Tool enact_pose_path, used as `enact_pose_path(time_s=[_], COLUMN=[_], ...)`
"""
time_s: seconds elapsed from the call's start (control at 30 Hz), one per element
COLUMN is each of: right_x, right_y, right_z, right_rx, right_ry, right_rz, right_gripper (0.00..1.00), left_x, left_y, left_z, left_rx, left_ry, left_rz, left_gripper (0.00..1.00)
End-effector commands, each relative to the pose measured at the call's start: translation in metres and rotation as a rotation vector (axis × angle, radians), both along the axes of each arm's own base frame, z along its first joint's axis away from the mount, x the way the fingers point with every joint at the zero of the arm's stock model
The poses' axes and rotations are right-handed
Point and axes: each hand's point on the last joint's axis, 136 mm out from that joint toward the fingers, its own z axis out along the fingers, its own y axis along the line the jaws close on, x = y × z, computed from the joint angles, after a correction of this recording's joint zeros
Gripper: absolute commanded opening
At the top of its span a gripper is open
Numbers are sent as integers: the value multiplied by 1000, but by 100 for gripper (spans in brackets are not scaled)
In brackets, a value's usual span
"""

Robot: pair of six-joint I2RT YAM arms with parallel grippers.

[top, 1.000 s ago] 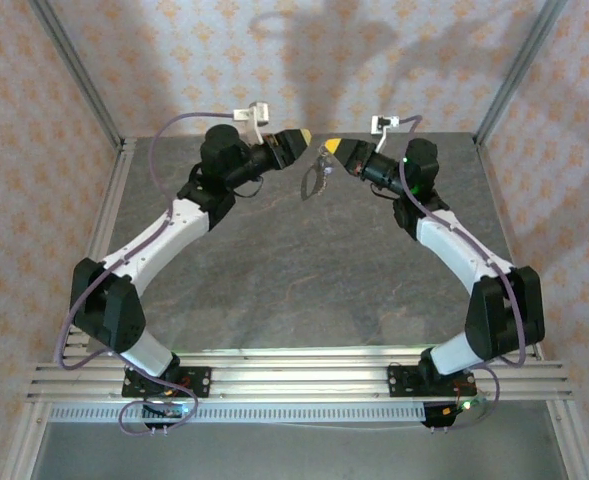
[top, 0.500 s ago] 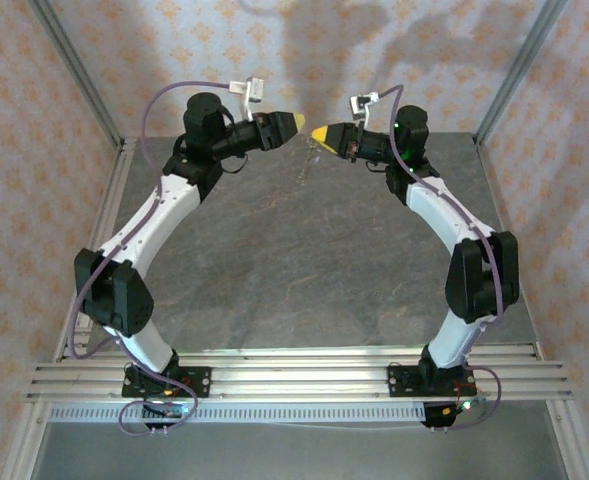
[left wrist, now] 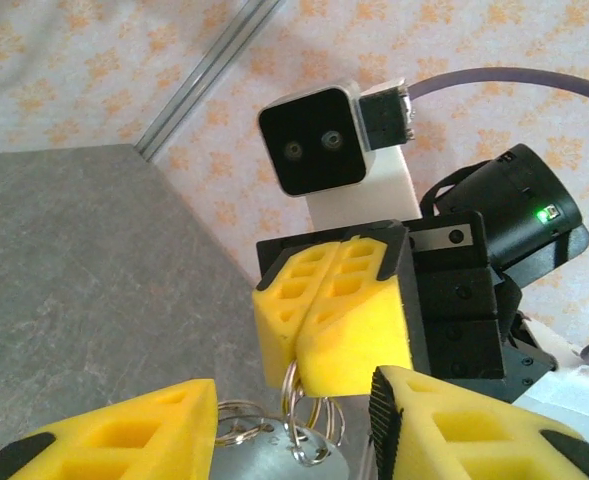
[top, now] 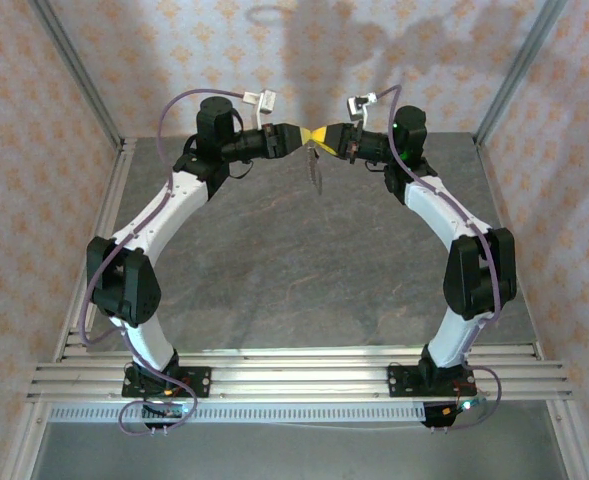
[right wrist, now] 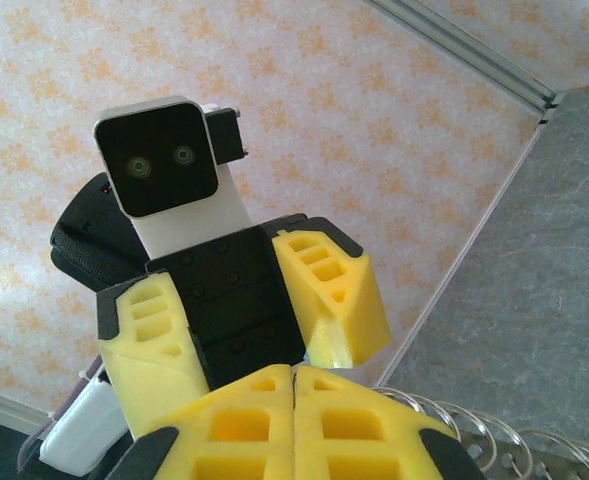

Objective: Put the keys on the keyring

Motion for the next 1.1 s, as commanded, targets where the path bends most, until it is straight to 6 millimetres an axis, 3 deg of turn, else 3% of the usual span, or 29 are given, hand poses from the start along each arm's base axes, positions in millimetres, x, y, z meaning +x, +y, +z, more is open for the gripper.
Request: enact_pose_path(time_s=[0.0, 0.17, 0.53, 1.07], right_x=[-7, -4, 3, 3], right_y=[-3, -3, -4, -4], right_z=[21, 20, 16, 10], right_rx=[27, 28, 30, 23], right_ry=[-89, -87, -77, -69], right_rz=[2, -7, -37, -37], right_gripper=[0, 0, 0, 0], left_x=[-4, -9, -19, -17], left_y=[-5, -13, -17, -28], left_z=[12, 12, 5, 1], left_rx=[-36, -39, -39, -39], left_ry=[-45, -48, -45, -35], left_rz=[-42, -75, -106, -115], left_gripper=[42, 34, 28, 0])
